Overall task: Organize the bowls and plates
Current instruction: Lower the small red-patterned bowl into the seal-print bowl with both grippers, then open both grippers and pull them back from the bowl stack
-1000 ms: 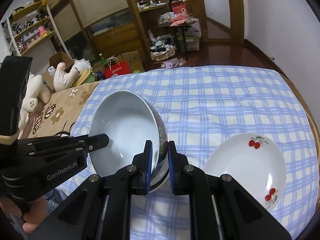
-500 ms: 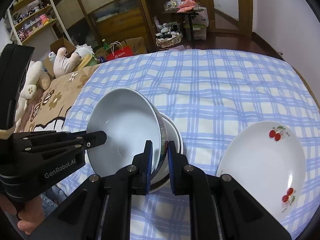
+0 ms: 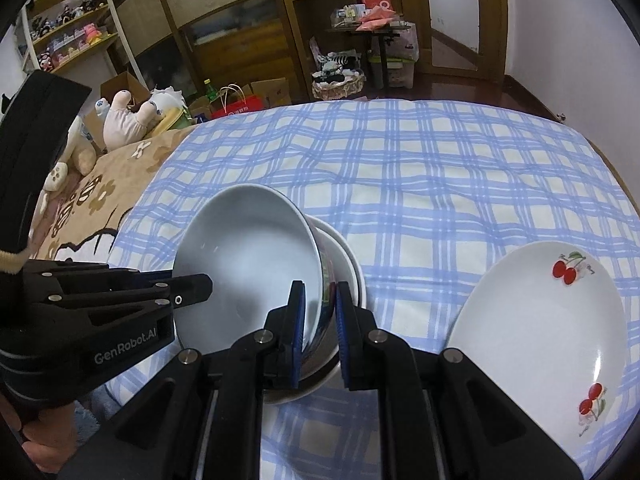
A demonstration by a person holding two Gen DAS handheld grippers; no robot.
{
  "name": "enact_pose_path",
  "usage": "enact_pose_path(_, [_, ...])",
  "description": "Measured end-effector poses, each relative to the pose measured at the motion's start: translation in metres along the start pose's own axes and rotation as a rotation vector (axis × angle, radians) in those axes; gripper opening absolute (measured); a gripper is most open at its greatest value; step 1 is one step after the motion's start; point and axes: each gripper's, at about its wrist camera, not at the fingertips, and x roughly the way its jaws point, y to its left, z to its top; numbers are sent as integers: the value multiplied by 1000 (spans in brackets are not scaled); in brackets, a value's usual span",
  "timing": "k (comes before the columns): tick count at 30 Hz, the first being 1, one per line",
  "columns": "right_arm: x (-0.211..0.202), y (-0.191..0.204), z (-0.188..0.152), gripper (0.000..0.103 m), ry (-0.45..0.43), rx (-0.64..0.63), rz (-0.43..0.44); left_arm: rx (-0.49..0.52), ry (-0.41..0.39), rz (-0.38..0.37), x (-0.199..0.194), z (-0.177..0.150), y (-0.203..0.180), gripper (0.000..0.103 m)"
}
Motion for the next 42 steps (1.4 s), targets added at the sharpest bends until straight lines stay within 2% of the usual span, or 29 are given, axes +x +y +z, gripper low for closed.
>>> enact_pose_path(3, [4,-2,-2,16,4,9,14,-16,20,-14,5,0,3,11])
enact_pose_path(15, [4,-5,-1,16,-27,-10,31,-9,20,-23,12,2,2,12])
enact_pose_path(22, [-3,-3,0,16,-60,-61,-21,13,12,-7,15,5,0,13])
enact_pose_path(33, [-7,-11,2,16,-62,-9,17,44,18,18,14,0,-11,18])
enact_pose_path(39, [-14,-15,4,16,-69,7,10,35,-1,-18,7,3,-5,22])
enact_pose_path(42, [-17,-21,6,25,-63,30,13,27,-10,-42,1,5,-2,26])
